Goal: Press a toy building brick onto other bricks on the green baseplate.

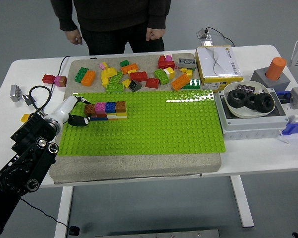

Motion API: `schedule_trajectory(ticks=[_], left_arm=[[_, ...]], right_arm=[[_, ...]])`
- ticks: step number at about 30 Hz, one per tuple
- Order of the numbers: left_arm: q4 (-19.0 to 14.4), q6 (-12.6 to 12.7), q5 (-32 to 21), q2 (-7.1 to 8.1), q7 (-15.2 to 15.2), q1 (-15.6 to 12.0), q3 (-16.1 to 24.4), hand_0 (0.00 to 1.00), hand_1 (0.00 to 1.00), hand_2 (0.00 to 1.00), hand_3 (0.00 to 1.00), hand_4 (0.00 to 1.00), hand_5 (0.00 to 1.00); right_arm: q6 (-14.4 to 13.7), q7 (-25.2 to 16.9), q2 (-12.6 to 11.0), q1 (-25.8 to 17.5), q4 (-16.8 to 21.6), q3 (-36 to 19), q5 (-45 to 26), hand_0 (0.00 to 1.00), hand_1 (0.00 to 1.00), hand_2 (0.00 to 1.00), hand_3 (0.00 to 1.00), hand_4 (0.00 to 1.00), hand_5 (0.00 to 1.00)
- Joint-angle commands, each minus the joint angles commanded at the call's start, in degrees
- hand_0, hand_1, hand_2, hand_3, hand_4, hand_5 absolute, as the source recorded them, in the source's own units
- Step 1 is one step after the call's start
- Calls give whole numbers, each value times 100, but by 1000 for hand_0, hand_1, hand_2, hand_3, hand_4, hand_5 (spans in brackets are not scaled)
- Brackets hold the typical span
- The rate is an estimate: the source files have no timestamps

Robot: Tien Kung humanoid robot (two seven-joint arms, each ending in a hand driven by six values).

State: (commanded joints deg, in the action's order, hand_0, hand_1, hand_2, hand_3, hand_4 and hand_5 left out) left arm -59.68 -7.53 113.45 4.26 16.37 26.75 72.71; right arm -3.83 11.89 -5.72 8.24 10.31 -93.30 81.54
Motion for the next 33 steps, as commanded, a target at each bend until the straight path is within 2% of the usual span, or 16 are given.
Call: schedule_trajectory(ticks=[33], left_arm=[[-14, -74, 19, 52, 52, 36, -87, 985, 966, 958, 671, 444, 2]], right_arm=[[-56, -24, -59, 66, 0, -30, 151, 597, 563, 626, 634, 640, 748]])
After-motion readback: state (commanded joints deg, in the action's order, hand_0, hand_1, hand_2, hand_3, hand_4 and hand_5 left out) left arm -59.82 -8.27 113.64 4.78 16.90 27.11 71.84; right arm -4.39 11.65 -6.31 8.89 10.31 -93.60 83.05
